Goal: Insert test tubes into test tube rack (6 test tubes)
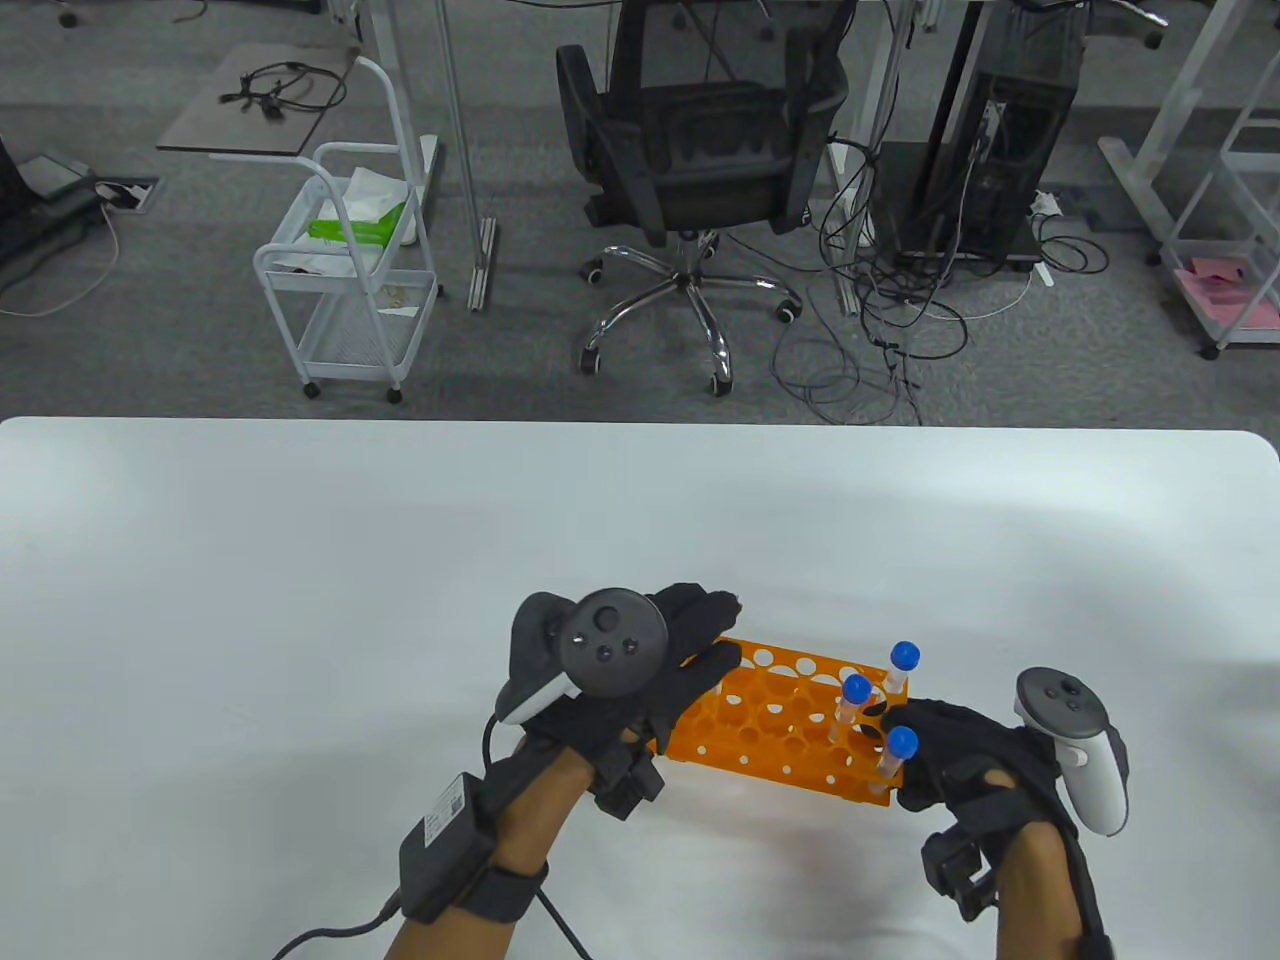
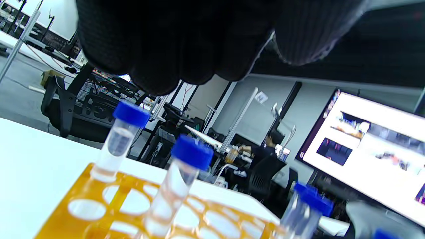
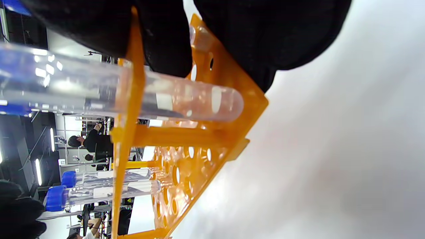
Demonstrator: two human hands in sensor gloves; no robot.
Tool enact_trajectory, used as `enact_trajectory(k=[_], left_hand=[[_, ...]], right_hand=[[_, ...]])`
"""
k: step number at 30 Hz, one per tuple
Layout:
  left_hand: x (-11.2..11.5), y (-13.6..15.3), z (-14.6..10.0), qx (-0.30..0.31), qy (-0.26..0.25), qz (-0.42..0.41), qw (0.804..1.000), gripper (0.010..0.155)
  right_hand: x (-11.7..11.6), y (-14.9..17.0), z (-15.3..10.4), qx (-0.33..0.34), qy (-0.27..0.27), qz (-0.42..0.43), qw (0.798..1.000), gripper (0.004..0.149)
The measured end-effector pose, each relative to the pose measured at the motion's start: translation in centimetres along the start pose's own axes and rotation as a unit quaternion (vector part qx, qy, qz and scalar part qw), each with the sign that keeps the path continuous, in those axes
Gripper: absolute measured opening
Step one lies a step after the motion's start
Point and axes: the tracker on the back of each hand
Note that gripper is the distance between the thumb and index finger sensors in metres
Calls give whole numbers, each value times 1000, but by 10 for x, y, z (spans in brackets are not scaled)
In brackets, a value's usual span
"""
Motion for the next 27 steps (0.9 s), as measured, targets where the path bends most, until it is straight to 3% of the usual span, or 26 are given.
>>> enact_trajectory(k=[7,15,21,27], left_hand=[[12,55,24,-60,10,-41,997,58],[44,121,54,-161,55,-156,973,61],[84,149,73,-226,101,-109,963,57],[126,143,90,-244,163,11,956,56]], right_hand=[[9,4,-3,-6,17,7,1000,51],[23,11,-9,-14,44,25,999,51],[31,16,-14,-19,59,34,998,51],[39,20,-18,-21,72,43,996,51]])
Point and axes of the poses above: the tracker on the back of each hand, its own y axis roughly to the little-finger side, its own z axis roughly from the wrist to the fingertips, x = y × z, and after that the axes turned 3 degrees about x, right-handed
